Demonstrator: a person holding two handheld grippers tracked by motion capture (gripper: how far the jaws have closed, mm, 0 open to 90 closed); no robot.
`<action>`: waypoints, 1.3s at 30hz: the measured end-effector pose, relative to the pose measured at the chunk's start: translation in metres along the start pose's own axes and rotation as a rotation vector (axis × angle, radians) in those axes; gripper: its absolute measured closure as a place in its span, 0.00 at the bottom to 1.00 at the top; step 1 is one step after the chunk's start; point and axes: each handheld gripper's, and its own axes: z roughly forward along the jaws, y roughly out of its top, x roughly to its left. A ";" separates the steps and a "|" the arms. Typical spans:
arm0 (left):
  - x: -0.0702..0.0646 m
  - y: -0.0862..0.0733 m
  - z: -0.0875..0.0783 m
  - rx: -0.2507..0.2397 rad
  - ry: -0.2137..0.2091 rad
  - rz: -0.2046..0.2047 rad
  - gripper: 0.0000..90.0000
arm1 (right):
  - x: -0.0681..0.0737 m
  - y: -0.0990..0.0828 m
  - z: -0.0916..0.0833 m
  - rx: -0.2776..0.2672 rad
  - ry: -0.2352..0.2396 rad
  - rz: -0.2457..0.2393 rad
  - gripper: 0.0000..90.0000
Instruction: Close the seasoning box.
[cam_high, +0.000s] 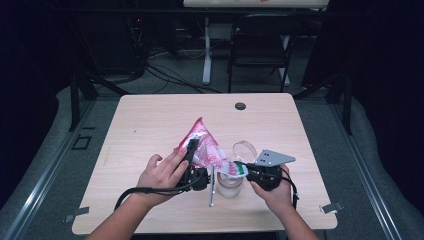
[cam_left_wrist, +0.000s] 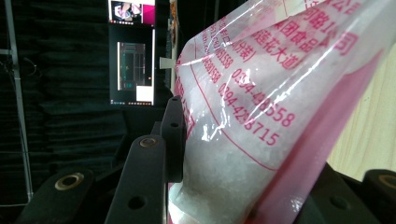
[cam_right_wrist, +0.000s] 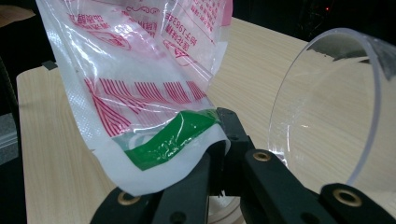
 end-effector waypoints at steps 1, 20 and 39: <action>0.000 0.000 0.000 -0.001 -0.001 -0.001 0.74 | 0.000 0.000 0.000 -0.001 0.000 0.001 1.00; 0.002 0.002 -0.001 0.011 -0.005 0.004 0.74 | 0.000 0.000 0.000 -0.002 -0.001 0.003 1.00; 0.002 0.004 -0.001 0.003 -0.007 0.012 0.74 | -0.001 -0.001 0.001 0.007 -0.008 0.005 1.00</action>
